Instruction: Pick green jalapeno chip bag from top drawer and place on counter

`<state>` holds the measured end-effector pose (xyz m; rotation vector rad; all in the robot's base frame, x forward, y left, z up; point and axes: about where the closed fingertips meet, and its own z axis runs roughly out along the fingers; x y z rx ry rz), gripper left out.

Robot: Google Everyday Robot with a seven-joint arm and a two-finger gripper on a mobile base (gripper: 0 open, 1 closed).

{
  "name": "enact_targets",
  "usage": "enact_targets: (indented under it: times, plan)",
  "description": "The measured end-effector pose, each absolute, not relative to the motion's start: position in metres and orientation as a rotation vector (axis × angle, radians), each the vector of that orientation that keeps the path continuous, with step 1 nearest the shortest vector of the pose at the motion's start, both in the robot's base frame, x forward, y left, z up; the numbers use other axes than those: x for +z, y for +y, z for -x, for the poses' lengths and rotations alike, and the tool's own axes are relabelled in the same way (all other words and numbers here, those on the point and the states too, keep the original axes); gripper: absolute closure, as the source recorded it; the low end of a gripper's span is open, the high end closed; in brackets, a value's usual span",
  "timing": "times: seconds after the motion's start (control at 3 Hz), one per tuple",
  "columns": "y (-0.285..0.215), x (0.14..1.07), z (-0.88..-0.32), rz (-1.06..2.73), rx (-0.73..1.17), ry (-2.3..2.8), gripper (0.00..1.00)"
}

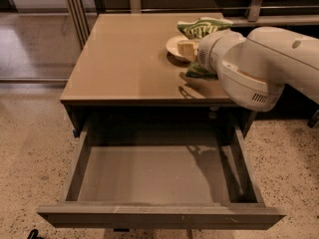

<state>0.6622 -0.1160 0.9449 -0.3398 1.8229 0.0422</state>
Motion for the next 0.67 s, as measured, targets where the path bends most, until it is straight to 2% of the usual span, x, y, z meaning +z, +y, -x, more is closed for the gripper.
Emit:
enact_targets:
  times: [0.33,0.67]
  plan:
    - [-0.1159,0.9451,-0.6622,0.34,0.042,1.822,0.0]
    - [-0.1159,0.9451,-0.6622,0.34,0.042,1.822,0.0]
